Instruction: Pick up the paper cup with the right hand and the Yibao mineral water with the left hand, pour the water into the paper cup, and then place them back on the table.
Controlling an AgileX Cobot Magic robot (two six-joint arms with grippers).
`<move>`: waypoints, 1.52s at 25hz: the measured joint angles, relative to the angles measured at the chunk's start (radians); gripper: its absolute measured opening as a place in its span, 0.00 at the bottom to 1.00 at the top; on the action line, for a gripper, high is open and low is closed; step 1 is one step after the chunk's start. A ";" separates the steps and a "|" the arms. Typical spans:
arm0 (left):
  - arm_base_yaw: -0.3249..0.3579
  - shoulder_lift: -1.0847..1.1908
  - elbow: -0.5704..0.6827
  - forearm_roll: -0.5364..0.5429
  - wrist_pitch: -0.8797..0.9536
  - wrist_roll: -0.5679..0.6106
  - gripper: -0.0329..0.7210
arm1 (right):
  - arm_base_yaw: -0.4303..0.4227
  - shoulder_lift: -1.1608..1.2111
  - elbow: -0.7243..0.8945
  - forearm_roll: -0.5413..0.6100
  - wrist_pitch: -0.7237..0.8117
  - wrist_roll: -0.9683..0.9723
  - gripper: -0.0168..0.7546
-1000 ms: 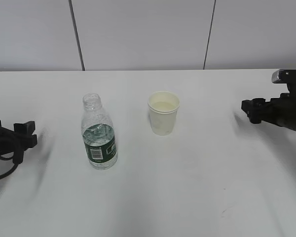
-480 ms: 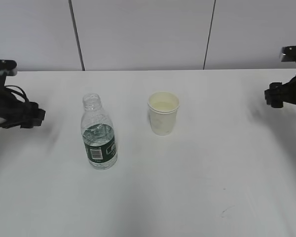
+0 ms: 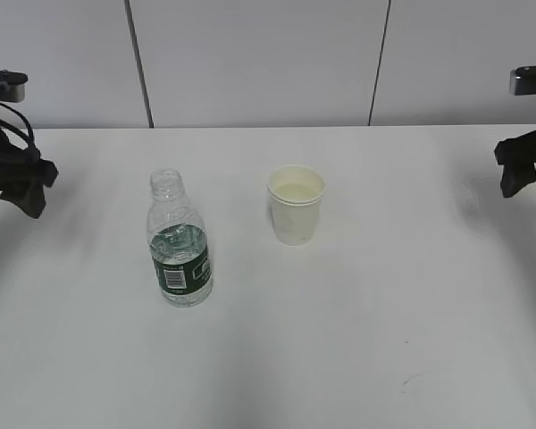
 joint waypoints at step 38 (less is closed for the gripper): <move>0.000 -1.014 0.571 -0.220 0.291 0.059 0.70 | 0.000 -0.919 0.600 0.199 0.337 -0.201 0.77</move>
